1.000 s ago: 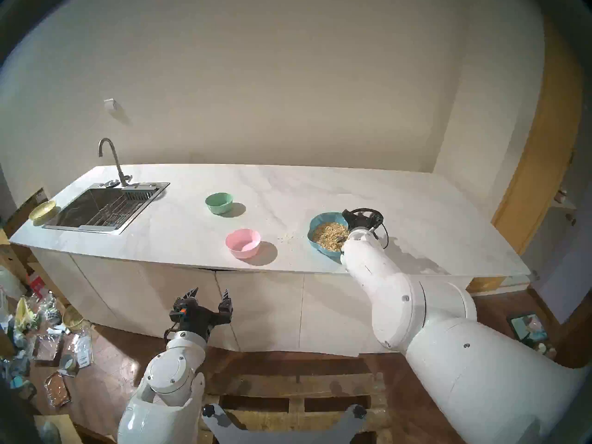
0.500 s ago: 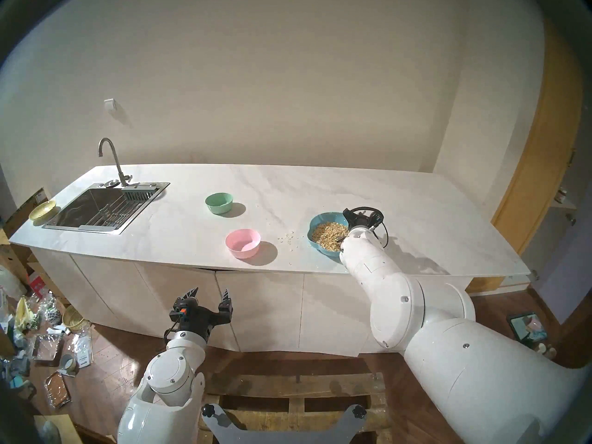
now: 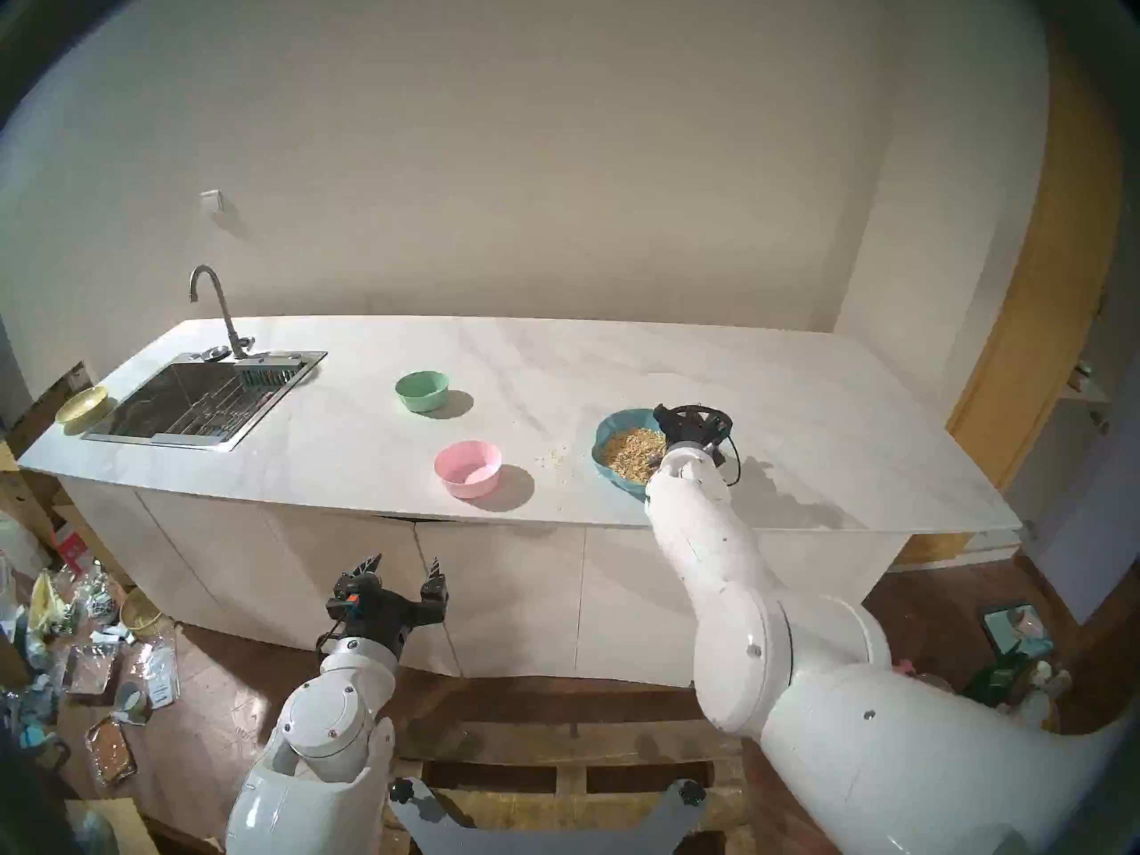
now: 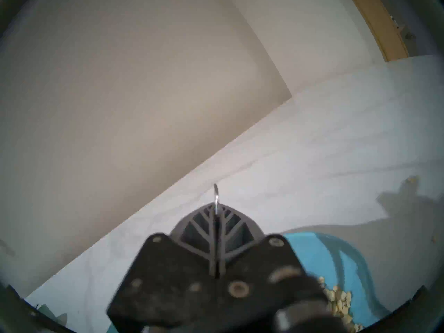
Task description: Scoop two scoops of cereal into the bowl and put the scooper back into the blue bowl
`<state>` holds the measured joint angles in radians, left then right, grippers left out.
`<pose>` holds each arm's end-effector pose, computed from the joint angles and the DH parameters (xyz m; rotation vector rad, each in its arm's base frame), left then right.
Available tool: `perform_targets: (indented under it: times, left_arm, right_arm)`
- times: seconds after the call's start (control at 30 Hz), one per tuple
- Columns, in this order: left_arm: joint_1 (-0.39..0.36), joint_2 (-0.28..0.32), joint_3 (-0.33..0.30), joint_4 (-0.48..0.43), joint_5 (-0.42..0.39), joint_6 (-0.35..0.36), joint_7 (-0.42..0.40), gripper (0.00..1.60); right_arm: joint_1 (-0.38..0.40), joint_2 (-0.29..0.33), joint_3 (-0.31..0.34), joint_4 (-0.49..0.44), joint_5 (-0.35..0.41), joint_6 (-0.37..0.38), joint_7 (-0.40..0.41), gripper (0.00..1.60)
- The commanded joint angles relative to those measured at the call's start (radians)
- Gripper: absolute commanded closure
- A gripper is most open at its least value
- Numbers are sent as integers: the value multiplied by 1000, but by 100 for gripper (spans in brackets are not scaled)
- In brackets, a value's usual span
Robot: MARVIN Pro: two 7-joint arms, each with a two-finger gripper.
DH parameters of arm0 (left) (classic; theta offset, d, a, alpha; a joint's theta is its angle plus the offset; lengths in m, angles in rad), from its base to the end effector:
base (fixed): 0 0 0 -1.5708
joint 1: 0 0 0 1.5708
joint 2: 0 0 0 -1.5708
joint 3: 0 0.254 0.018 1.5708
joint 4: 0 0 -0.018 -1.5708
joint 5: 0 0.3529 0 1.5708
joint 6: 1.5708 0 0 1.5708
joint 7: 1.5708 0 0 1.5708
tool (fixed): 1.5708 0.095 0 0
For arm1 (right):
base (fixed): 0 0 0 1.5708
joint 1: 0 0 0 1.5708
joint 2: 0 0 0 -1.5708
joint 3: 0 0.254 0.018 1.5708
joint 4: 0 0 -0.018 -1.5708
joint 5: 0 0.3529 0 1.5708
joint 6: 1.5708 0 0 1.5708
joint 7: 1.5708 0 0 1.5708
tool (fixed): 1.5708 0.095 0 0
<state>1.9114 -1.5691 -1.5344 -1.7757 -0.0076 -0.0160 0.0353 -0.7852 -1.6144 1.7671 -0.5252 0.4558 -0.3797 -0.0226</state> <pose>0.3734 -0.0131 -0.3223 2.3436 0.0158 2.0777 0.6177 -0.0384 -0.2754 -1.8425 0.8989 -2.0843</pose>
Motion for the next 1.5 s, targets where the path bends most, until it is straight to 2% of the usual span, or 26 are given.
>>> perform_targets:
  times: [0.0, 0.03, 0.17, 0.33, 0.53, 0.67, 1.0, 1.47]
  left_arm:
    - [-5, 0, 3, -26, -2, -6, -4, 0]
    - [-5, 0, 3, -26, -2, -6, -4, 0]
    - [-5, 0, 3, -26, -2, -6, -4, 0]
    - [-5, 0, 3, -27, -2, -5, -4, 0]
    - [-4, 0, 3, -28, -2, -5, -5, 0]
    - [-4, 0, 2, -28, -2, -5, -5, 0]
    - [-5, 0, 3, -27, -2, -5, -5, 0]
    - [-4, 0, 3, -28, -2, -5, -5, 0]
  right_arm:
    - [-50, -44, -24, -151, -20, 48, -42, 160]
    - [-50, -47, -28, -148, -23, 45, -45, 160]
    - [-118, -65, -44, -277, -33, 108, -90, 160]
    - [-197, -81, -61, -438, -48, 231, -149, 160]
    - [-226, -102, -58, -512, -45, 329, -206, 160]
    - [-204, -117, -51, -482, -36, 335, -237, 160]
    - [-107, -145, 5, -349, 10, 280, -279, 160]
    - [-28, -124, 76, -244, 54, 230, -299, 160]
